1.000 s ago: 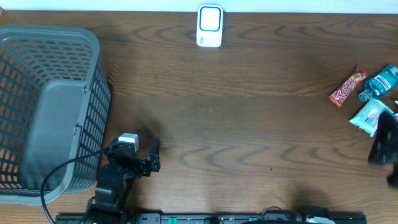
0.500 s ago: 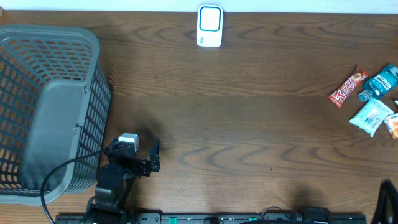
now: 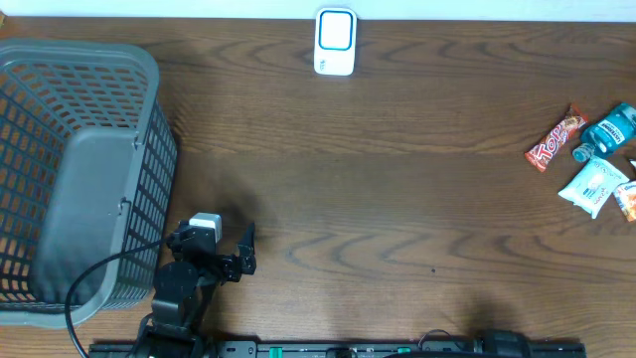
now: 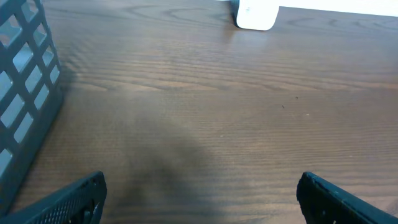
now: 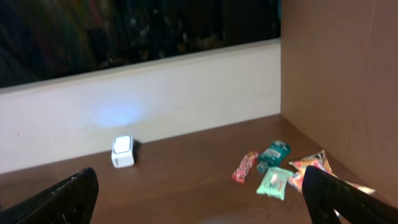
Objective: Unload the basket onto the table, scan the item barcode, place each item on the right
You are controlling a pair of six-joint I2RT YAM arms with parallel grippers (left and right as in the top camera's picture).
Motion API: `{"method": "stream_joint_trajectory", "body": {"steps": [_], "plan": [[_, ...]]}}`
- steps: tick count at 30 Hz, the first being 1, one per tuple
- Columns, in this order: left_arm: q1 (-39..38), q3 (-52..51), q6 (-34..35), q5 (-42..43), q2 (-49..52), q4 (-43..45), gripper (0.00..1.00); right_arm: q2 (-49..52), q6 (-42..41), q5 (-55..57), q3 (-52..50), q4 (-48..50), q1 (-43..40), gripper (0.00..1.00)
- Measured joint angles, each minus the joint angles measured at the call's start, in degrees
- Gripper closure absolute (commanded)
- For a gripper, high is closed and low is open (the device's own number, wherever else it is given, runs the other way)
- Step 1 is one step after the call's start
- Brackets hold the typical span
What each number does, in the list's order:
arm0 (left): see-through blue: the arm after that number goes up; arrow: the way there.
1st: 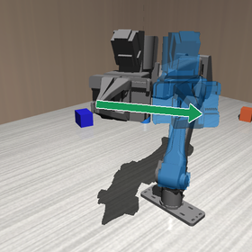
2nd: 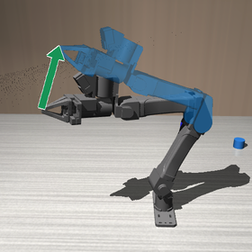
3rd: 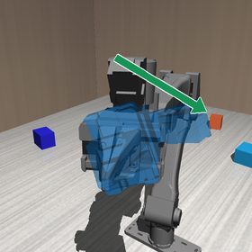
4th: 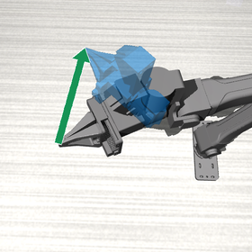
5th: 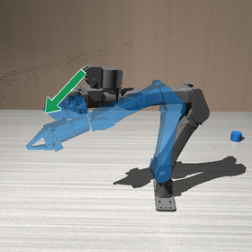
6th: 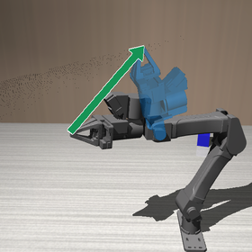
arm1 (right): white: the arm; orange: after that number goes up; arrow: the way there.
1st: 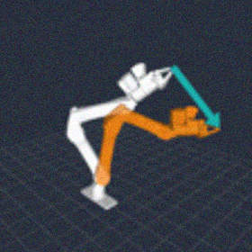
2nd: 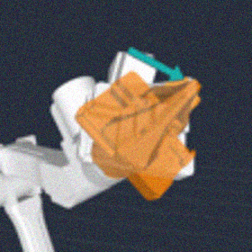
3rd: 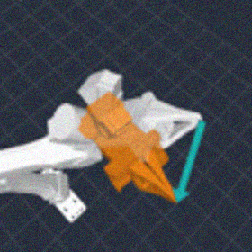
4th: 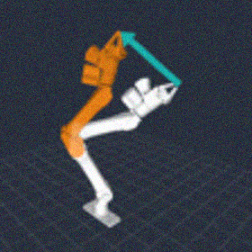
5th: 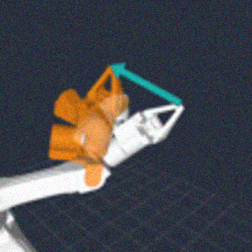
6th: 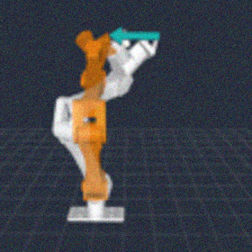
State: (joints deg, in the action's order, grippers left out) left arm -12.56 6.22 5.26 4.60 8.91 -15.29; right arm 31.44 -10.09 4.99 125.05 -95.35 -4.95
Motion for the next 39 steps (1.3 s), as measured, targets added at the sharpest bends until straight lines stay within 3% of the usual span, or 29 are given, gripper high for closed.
{"method": "stream_joint_trajectory", "body": {"steps": [10,30,39], "plan": [[0.0,0.0,0.0,0.0,0.0,0.0,0.02,-10.3,0.0,0.0,-16.0,13.7,0.8,0.01],[0.0,0.0,0.0,0.0,0.0,0.0,0.02,-28.2,-1.3,0.2,-75.0,63.7,0.8,0.01],[0.0,0.0,0.0,0.0,0.0,0.0,0.02,-30.7,-1.6,0.2,-91.5,78.3,0.8,0.01]]}}
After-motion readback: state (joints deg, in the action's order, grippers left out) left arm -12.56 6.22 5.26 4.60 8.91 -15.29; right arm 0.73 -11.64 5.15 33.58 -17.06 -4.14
